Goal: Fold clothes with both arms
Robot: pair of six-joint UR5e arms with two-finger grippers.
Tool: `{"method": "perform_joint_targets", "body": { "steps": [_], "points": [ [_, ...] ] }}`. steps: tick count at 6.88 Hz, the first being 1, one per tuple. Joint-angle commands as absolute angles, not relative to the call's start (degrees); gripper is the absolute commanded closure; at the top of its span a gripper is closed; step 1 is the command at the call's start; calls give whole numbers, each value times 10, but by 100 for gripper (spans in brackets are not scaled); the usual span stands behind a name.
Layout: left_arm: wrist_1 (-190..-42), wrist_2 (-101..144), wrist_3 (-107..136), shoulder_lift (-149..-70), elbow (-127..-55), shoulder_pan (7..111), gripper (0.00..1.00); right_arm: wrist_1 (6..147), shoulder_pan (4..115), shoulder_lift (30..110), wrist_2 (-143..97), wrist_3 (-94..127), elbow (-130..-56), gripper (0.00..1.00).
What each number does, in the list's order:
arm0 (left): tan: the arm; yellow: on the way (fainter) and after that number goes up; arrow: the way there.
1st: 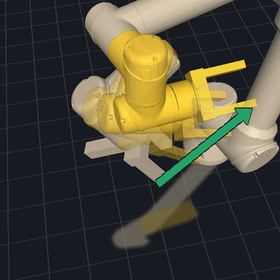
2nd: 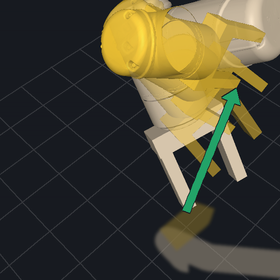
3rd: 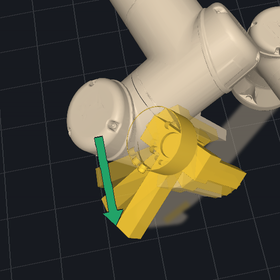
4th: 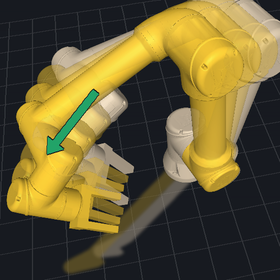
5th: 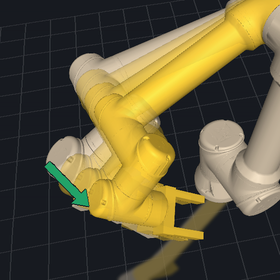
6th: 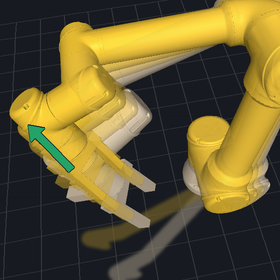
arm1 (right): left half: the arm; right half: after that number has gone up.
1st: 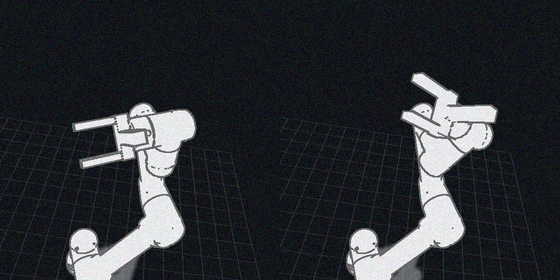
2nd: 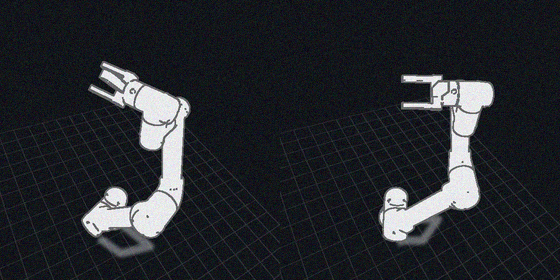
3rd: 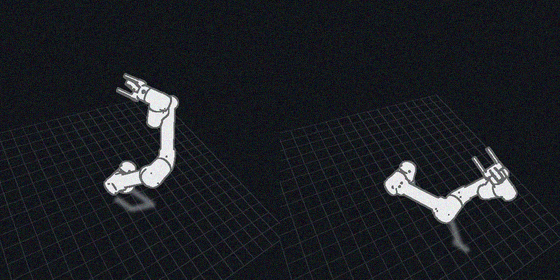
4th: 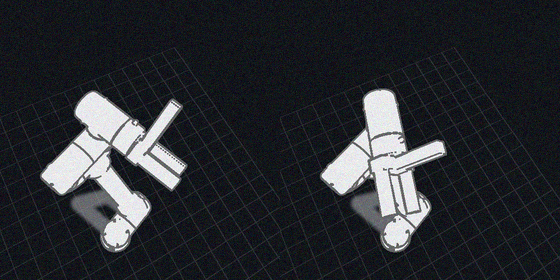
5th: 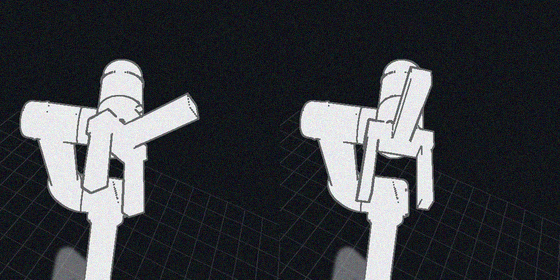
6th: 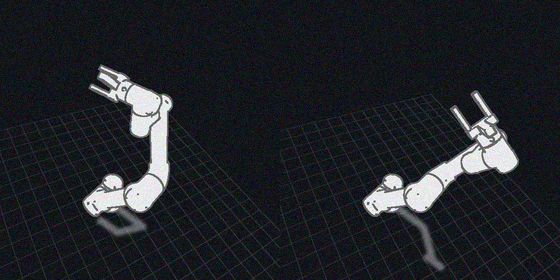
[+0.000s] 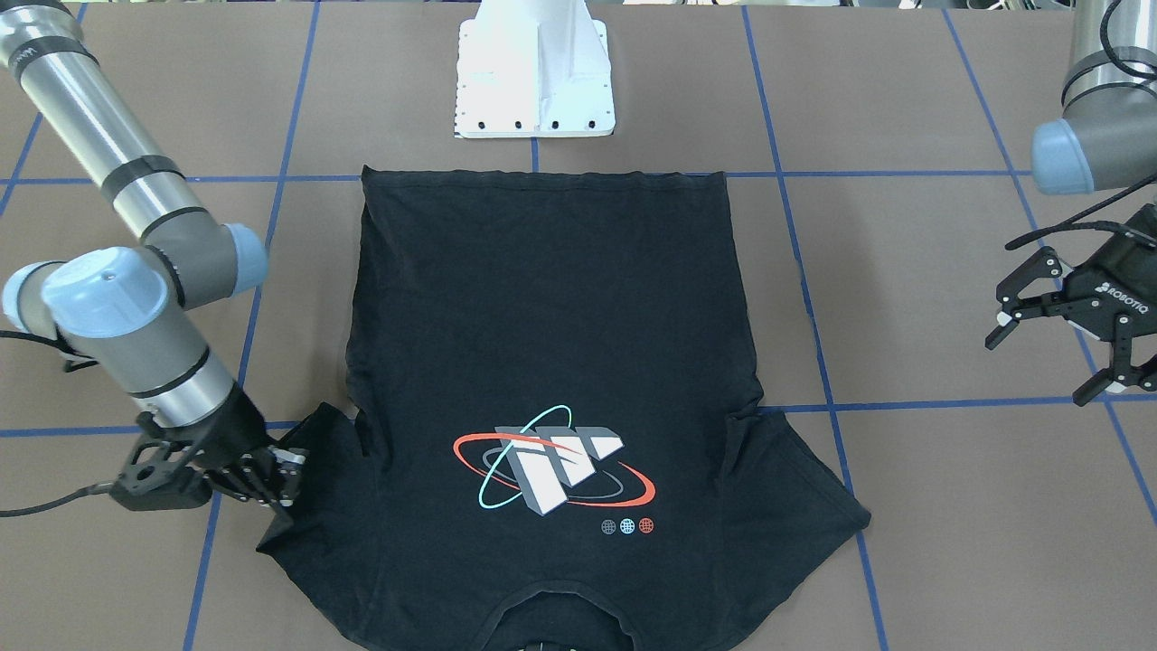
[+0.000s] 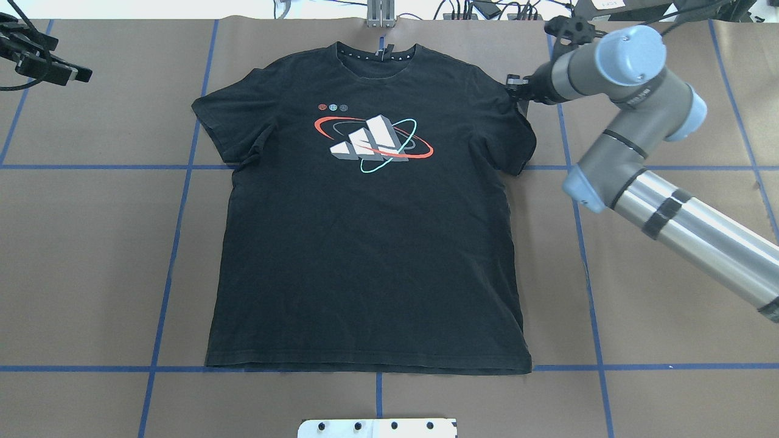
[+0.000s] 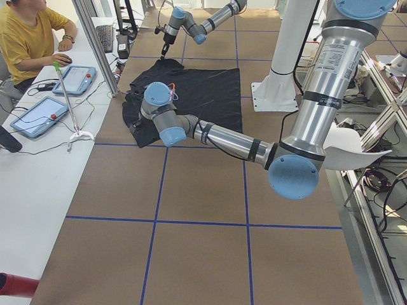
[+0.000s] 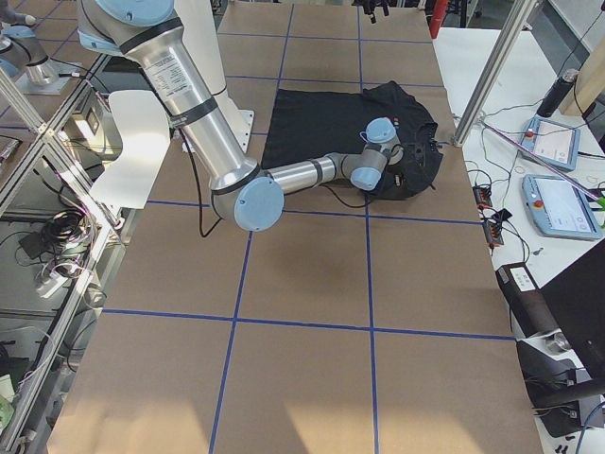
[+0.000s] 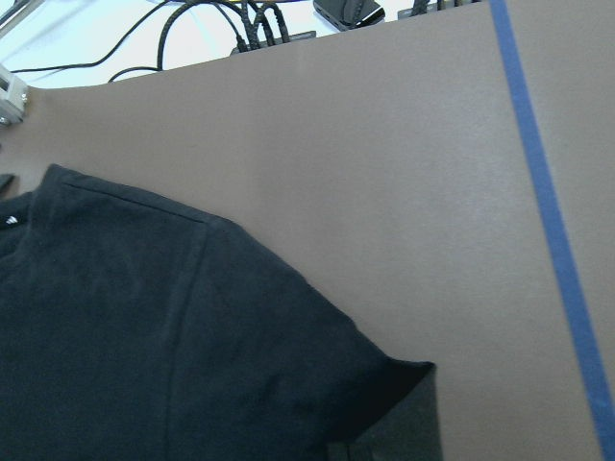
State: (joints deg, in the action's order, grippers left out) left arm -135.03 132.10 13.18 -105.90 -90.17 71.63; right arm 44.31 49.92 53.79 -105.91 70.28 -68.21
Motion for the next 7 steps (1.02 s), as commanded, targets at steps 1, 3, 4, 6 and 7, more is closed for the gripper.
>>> {"method": "perform_joint_targets", "body": {
  "steps": [1,3,4,6,7],
  "points": [
    [-1351,1321,132,-1059,-902,716,0,523,444,468,-963,792,-678,100],
    [-1351,1321,132,-1059,-902,716,0,526,411,425,-916,820,-635,100],
    [-1351,1321,132,-1059,-901,716,0,526,396,422,-901,823,-627,100],
    [-1350,1320,132,-1060,-900,716,0,526,384,423,-886,817,-617,31],
    [-1349,1320,132,-1064,-891,716,0,526,381,419,-880,815,-617,0]
  ]
}}
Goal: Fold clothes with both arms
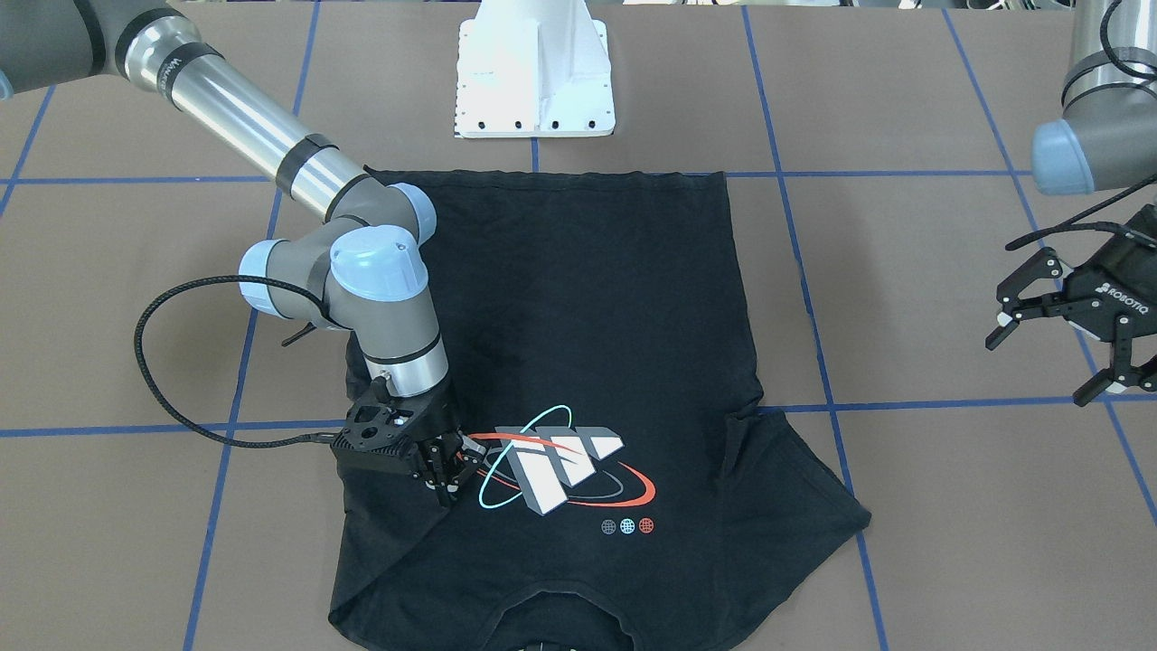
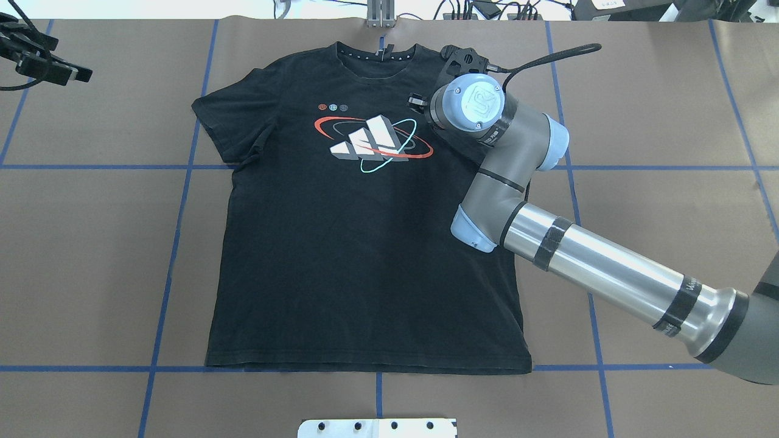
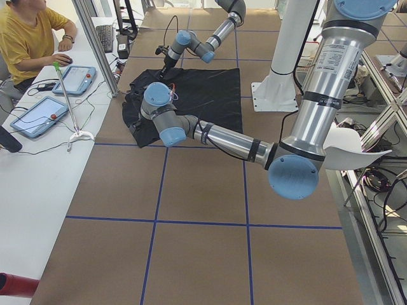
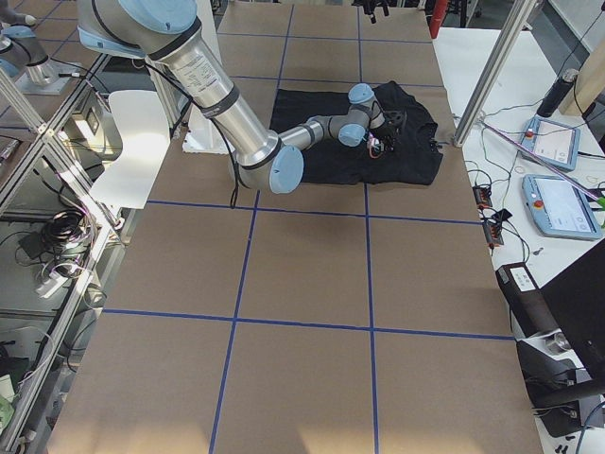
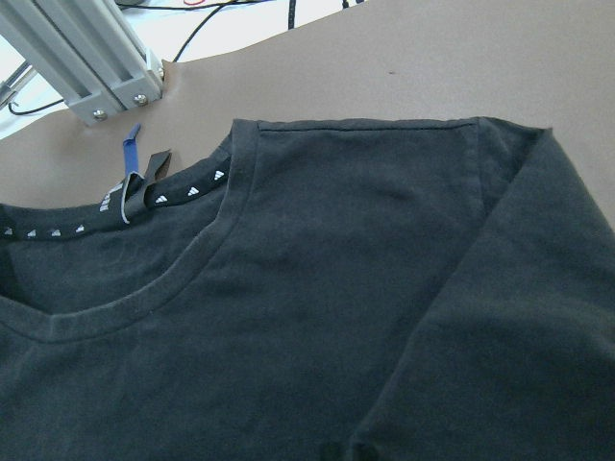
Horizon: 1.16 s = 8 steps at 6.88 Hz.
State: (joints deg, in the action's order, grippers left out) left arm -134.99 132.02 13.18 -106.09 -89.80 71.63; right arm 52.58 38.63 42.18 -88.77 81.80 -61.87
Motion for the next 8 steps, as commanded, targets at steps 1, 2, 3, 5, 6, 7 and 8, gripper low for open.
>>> {"method": "perform_joint_targets", "body": {
  "steps": [1,2,3,5,6,7,8],
  "points": [
    [-1350,1302,132,-1070,-883,705,0,529,389,411,-888,798,-622,0],
    [-1351,1253,143,-1074,-874,684,0,580,413,411,-942,776,-648,0],
    [-1355,1215,219,-1078,-870,668,0,643,446,422,-1008,717,-690,0],
    [-1437,1118,386,-1099,-808,606,0,670,501,524,-1080,649,-801,0],
    [-1482,1116,415,-1137,-729,589,1,669,531,566,-1117,597,-833,0],
    [-1535,1082,452,-1156,-672,563,5,664,548,596,-1134,570,-849,0],
    [-1550,1024,507,-1169,-645,541,7,662,557,612,-1142,569,-854,0]
  ]
}}
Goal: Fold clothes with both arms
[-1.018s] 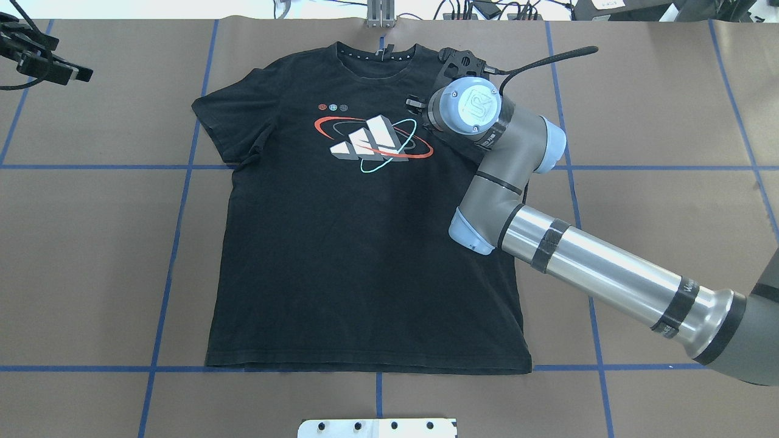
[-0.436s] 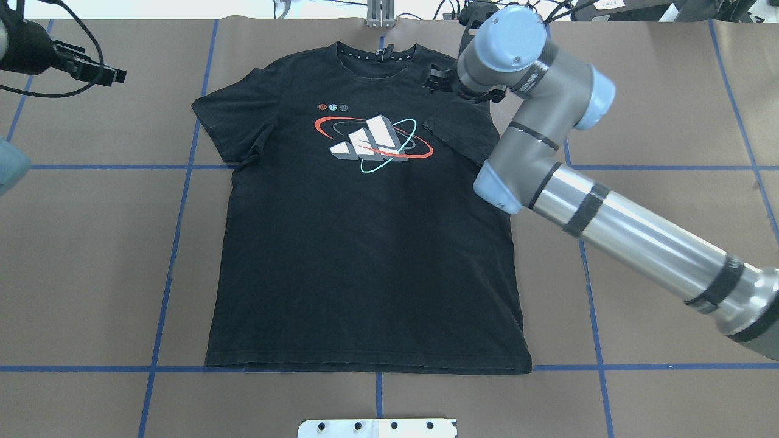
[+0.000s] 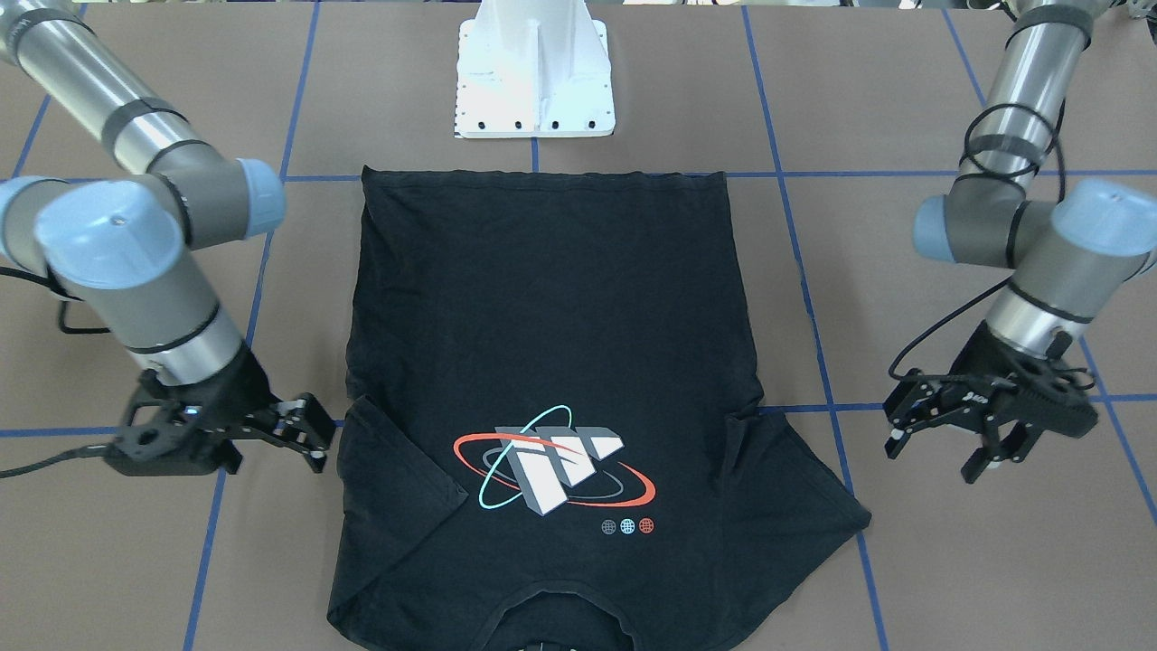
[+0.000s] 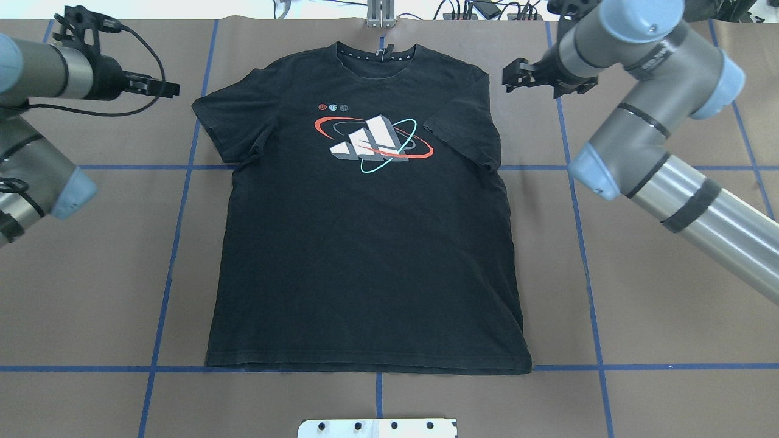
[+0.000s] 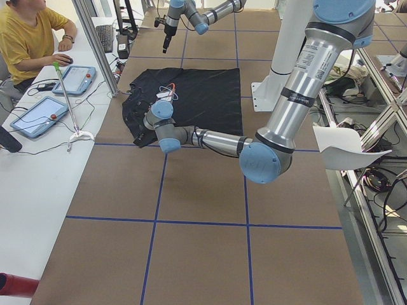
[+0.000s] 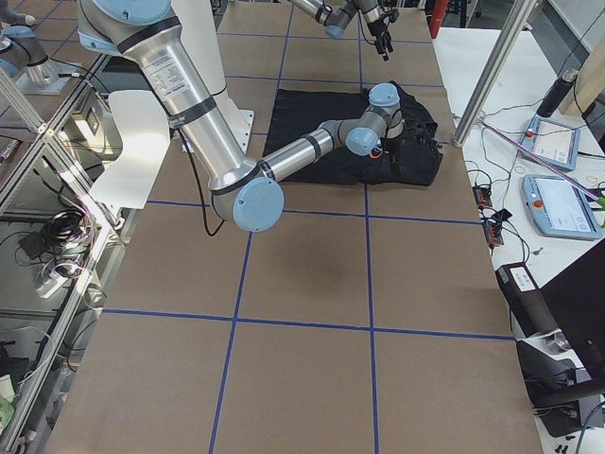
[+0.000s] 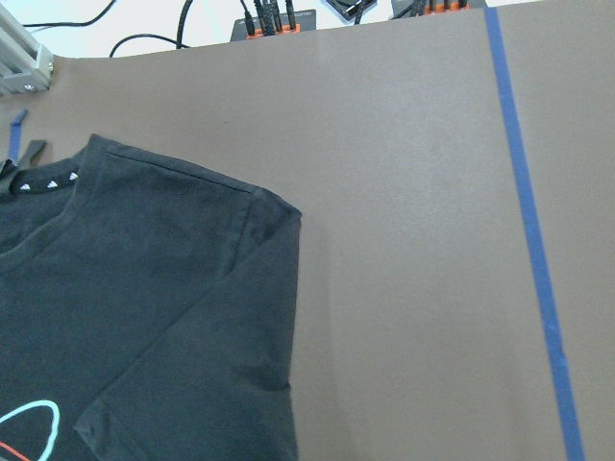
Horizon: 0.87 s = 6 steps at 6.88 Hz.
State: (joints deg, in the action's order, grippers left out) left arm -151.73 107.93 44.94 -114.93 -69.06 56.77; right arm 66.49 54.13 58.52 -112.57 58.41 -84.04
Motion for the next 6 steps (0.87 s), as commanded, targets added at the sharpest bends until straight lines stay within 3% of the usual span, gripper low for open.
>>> {"method": "perform_joint_targets", "body": {
  "steps": [1,4,6],
  "points": [
    [-1552,994,558,-1181,-627,525,8,660,560,623,-1141,560,-862,0],
    [-1583,939,588,-1220,-542,504,14,660,562,630,-1140,544,-862,0],
    [-1584,939,587,-1225,-529,497,28,660,562,631,-1138,544,-861,0]
  ]
}}
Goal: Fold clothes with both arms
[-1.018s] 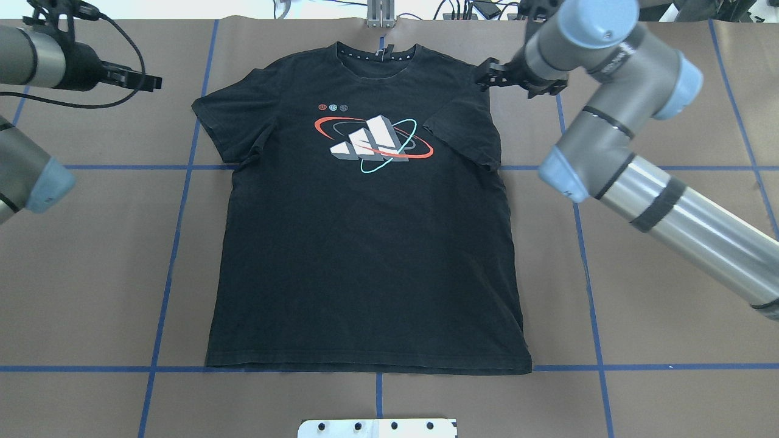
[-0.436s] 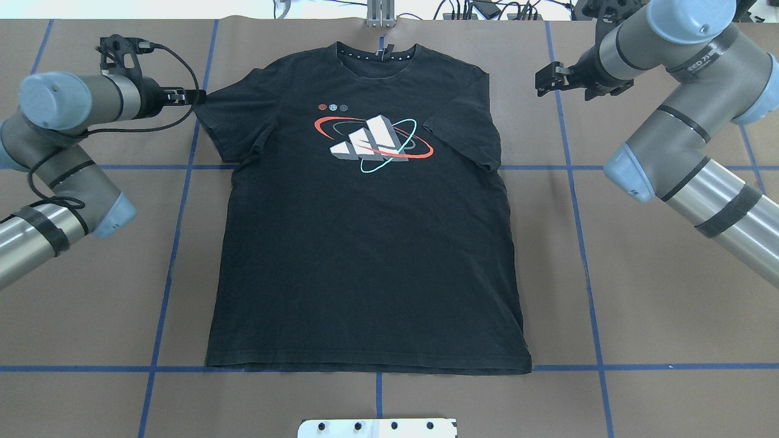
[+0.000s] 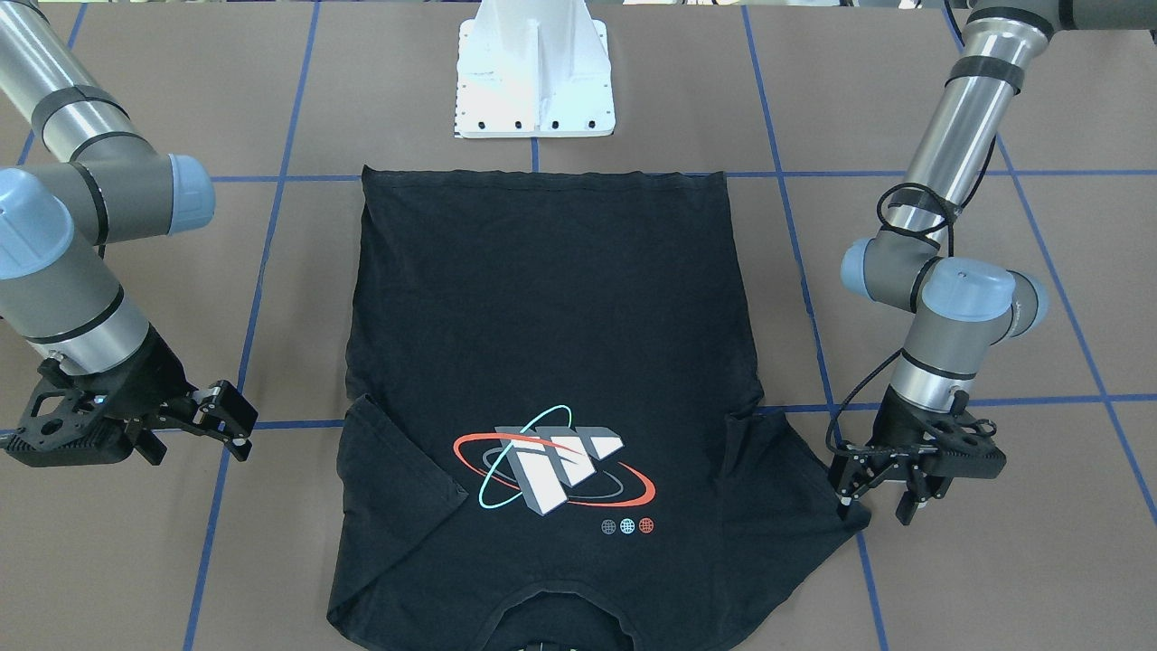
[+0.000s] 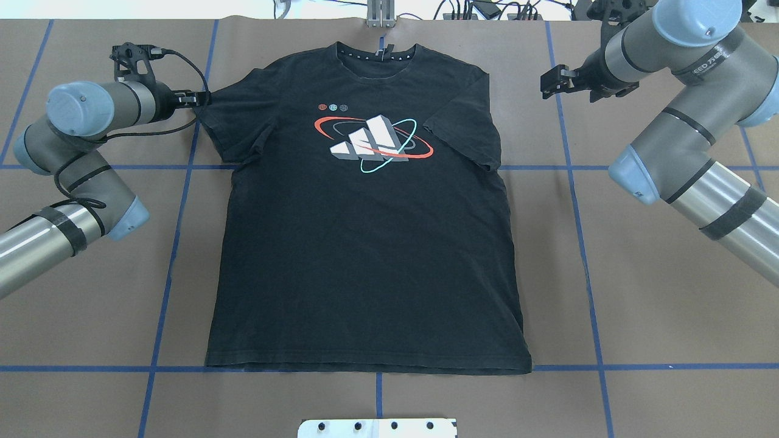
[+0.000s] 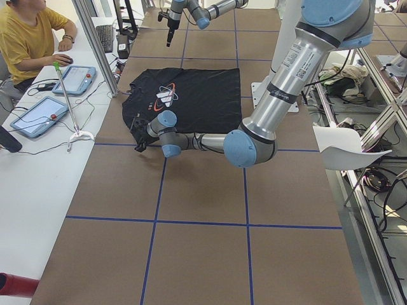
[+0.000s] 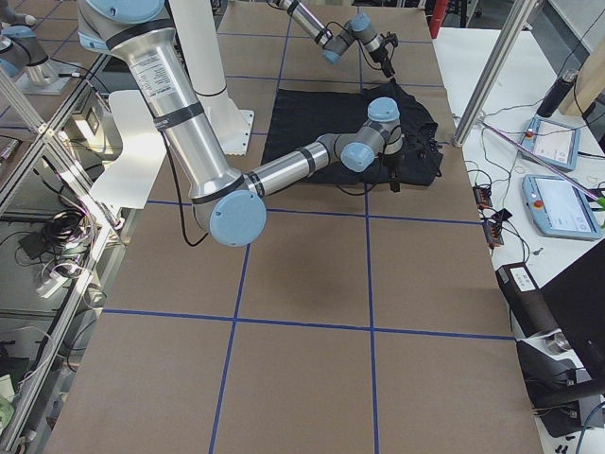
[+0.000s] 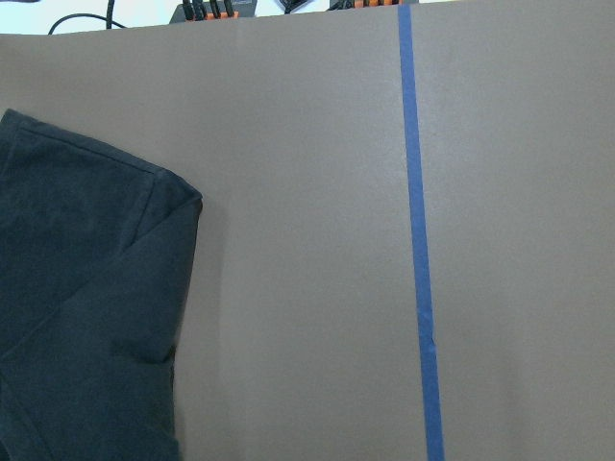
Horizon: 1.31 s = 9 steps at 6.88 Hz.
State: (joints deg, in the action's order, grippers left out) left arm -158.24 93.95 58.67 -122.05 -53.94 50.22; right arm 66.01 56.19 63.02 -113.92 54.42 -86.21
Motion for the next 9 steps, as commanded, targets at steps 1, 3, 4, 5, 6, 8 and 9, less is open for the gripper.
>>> {"method": "perform_joint_targets", "body": {
  "steps": [1,3,4,5,6,8,9],
  "points": [
    [-1584,939,587,-1228,-529,492,40,660,562,630,-1136,544,-861,0],
    [-1585,939,587,-1228,-529,486,52,660,562,629,-1136,544,-861,0],
    [-1585,940,587,-1227,-529,487,73,660,561,628,-1136,544,-861,0],
    [-1585,940,586,-1226,-532,487,99,660,561,628,-1136,544,-861,0],
    [-1585,940,583,-1225,-534,489,100,660,561,628,-1136,544,-861,0],
    [-1585,940,581,-1223,-545,495,100,660,561,627,-1135,548,-862,0],
    [-1585,940,581,-1221,-557,496,100,659,561,628,-1135,550,-862,0]
  ]
}}
